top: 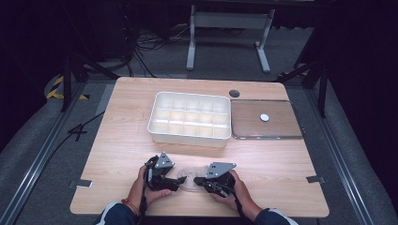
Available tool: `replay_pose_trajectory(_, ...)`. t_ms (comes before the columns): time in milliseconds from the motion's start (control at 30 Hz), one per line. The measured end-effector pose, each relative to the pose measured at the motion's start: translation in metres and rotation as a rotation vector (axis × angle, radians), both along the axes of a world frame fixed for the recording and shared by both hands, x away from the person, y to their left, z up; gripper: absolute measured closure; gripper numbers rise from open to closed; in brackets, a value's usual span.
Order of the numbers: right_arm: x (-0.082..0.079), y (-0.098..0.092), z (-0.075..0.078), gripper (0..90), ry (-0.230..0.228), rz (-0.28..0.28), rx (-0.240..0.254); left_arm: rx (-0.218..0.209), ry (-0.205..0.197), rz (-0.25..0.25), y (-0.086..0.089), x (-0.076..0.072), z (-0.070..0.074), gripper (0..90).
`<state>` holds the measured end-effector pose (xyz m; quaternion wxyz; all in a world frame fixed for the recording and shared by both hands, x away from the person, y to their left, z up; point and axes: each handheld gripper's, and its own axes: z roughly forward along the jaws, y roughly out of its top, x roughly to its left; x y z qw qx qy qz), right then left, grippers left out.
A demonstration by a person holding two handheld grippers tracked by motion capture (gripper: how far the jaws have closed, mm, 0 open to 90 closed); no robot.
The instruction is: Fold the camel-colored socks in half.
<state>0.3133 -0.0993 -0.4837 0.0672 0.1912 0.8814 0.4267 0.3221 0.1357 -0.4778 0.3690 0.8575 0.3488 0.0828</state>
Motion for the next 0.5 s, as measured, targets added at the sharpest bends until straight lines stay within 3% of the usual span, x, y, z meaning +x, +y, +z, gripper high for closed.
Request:
replay_pose_trajectory(100, 0.0, 0.0, 0.0, 89.0, -0.007, 0.001, -0.003, 0.039, -0.029, -0.012, -0.006, -0.001, 0.0, 30.4)
replay_pose_trajectory(233, -0.001, 0.001, 0.0, 89.0, -0.017, 0.005, -0.007, 0.071, -0.034, -0.007, -0.011, -0.004, 0.001, 32.4)
replay_pose_trajectory(467, -0.002, 0.002, 0.001, 89.0, -0.024, 0.0, -0.018, 0.098, 0.002, -0.057, -0.016, -0.006, 0.008, 57.0)
replay_pose_trajectory(500, -0.002, 0.002, 0.001, 89.0, -0.024, 0.0, -0.019, 0.095, 0.011, -0.075, -0.016, -0.006, 0.009, 57.0)
